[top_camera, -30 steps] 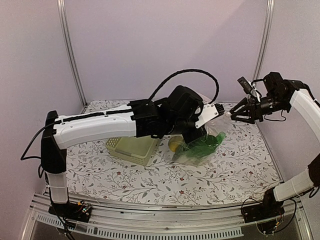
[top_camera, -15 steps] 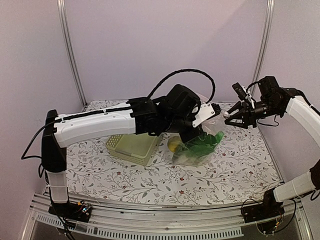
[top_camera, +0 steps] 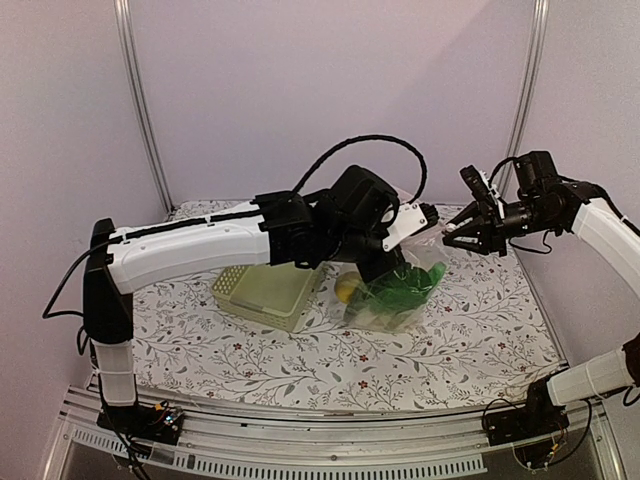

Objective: Place the food in the zip-top bag and seal the zipper
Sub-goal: Pass from the left arm to the right

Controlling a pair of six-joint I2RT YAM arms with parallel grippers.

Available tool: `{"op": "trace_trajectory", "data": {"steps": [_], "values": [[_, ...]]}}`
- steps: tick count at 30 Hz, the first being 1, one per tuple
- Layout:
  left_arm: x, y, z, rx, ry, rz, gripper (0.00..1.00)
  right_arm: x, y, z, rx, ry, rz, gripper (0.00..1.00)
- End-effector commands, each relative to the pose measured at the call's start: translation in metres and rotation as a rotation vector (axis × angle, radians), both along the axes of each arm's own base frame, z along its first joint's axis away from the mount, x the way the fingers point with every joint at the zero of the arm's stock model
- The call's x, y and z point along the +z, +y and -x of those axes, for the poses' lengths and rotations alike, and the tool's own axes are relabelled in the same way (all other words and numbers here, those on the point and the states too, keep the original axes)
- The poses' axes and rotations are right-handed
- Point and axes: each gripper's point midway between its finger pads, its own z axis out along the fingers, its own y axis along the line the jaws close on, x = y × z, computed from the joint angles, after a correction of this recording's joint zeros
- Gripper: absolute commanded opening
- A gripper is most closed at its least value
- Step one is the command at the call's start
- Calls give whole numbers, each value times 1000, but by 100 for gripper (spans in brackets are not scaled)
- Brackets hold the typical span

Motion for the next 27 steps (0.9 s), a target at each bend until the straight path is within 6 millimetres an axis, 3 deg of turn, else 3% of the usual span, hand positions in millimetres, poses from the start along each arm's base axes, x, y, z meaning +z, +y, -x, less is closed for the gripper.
{"op": "trace_trajectory", "data": {"steps": [1,13,23,27], "values": [[29,9,-3,13,-3,56,0,-6,1,-6,-32,-12,16,29],[27,12,-5,29,-2,46,0,-9,0,-15,-73,1,26,18],[28,16,-10,43,11,59,0,-11,-1,-19,-84,4,33,17],[27,17,-11,45,13,56,0,-8,0,-20,-86,0,28,6]]}}
